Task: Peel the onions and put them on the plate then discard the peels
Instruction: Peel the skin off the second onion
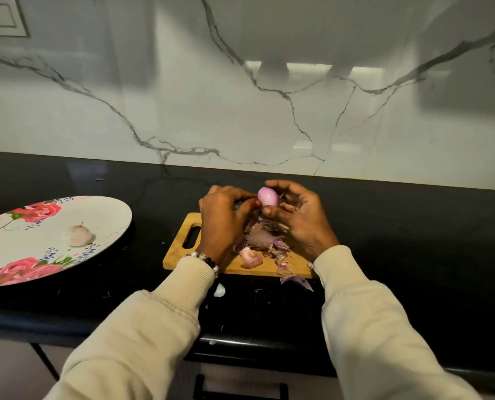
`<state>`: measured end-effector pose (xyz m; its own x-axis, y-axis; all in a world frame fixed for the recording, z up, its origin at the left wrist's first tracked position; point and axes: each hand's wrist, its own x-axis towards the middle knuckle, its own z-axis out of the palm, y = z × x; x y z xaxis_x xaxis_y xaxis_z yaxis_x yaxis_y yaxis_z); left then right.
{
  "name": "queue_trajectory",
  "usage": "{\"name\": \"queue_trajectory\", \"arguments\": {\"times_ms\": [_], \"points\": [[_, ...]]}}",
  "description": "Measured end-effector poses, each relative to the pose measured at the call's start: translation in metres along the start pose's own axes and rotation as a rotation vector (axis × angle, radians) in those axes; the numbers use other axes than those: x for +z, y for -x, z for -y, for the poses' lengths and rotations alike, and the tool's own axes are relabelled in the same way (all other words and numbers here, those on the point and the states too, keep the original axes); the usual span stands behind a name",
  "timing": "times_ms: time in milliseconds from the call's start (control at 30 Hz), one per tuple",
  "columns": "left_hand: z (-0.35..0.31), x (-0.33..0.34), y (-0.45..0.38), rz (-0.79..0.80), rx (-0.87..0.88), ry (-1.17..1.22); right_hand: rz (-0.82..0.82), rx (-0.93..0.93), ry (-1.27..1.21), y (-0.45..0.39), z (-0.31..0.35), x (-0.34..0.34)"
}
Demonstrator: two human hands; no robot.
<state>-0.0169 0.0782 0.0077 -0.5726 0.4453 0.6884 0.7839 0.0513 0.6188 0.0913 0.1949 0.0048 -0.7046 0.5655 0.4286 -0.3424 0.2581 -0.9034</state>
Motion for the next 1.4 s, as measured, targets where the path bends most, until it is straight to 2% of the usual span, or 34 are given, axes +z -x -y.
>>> {"name": "queue_trajectory", "arguments": {"times_ms": [267, 467, 600, 667, 767, 967, 1067, 1200, 1400], "points": [[0.001, 0.001, -0.002, 0.035, 0.025, -0.157, 0.003, 0.001, -0.003, 0.002, 0.002, 0.002], [-0.009, 0.002, -0.001, 0.065, -0.192, -0.166, 0.03, -0.01, -0.053, 0.003, 0.003, 0.005], [-0.001, -0.003, -0.004, -0.047, -0.275, -0.102, -0.035, -0.016, -0.153, 0.001, 0.006, 0.0], [-0.001, -0.004, -0.002, -0.088, -0.242, -0.14, -0.069, -0.005, -0.117, 0.0, 0.008, -0.002], [-0.001, -0.002, 0.002, -0.036, -0.166, -0.254, -0.076, -0.03, 0.015, 0.0, 0.008, -0.003], [0.005, -0.001, 0.0, 0.029, -0.103, -0.282, -0.094, -0.053, 0.129, 0.0, 0.005, -0.004], [0.003, -0.002, 0.001, -0.071, -0.063, -0.324, -0.091, -0.069, 0.171, -0.001, 0.002, -0.003], [0.006, -0.003, 0.003, -0.05, -0.005, -0.366, -0.09, -0.086, 0.262, -0.001, 0.0, -0.004], [0.007, -0.003, 0.005, -0.077, 0.074, -0.21, -0.113, -0.084, 0.286, 0.002, -0.001, -0.006]]}}
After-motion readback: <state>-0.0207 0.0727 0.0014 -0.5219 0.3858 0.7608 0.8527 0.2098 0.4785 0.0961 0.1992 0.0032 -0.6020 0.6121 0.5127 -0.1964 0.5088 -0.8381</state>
